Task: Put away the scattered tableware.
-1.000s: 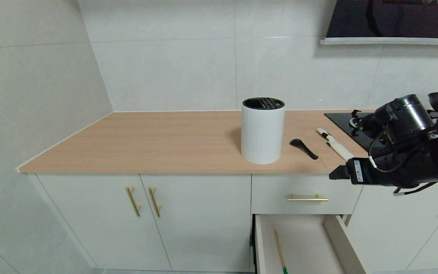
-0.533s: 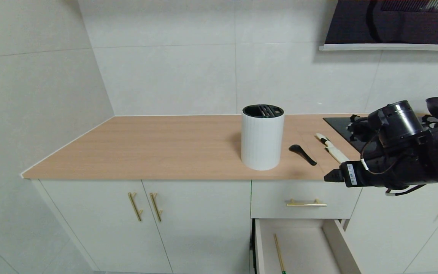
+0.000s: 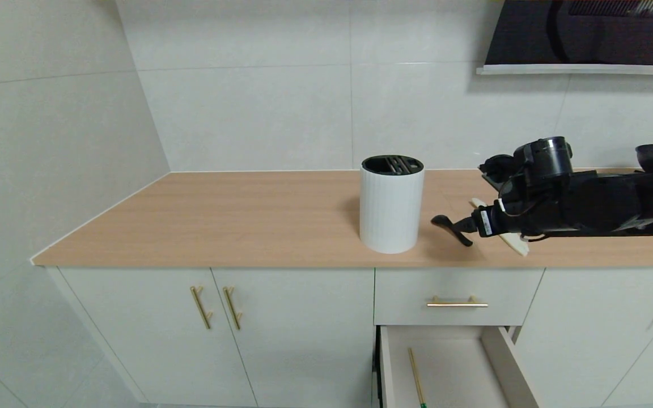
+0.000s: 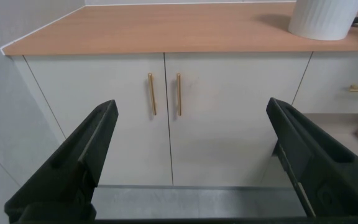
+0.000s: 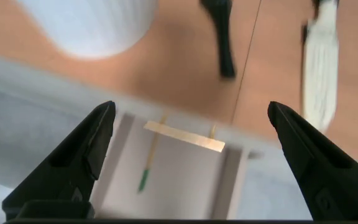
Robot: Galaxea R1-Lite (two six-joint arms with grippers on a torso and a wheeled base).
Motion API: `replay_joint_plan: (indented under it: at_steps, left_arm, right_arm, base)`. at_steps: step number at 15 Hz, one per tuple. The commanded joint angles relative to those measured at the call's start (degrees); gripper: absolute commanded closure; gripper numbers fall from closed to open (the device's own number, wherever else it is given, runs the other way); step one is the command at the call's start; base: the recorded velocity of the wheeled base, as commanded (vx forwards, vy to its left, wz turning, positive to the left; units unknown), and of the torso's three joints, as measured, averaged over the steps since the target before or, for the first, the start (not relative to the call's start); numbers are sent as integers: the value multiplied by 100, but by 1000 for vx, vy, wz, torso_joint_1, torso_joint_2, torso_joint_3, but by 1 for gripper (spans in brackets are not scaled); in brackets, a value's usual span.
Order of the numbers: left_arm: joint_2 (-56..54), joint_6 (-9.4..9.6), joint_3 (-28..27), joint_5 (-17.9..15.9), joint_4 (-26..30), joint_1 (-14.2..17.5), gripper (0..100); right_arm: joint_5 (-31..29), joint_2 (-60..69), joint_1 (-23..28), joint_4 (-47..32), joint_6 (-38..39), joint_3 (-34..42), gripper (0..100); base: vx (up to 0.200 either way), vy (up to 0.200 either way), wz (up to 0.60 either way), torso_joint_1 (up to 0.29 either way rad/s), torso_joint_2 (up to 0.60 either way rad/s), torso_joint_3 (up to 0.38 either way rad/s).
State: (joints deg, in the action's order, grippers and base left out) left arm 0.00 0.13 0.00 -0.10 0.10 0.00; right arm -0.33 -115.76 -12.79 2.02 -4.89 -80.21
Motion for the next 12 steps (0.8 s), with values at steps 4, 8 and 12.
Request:
replay_joint_plan:
  at_steps: [4,8,12]
  left_arm:
    - [0,-5,0,1,8,0,0]
    - [0,-5,0,1,-1,0,0]
    - [0,-5,0,1,-1,0,0]
  right_arm:
    - [393,-1071,198,518,-276,-355,0]
    - [947,-1449,435,1098,-249,-566,0]
    - [947,-1994,461,1125,155,-1119,0]
  base:
    - [0,0,0,0,0,0]
    - [0,0,0,0,0,0]
    - [0,0,0,0,0,0]
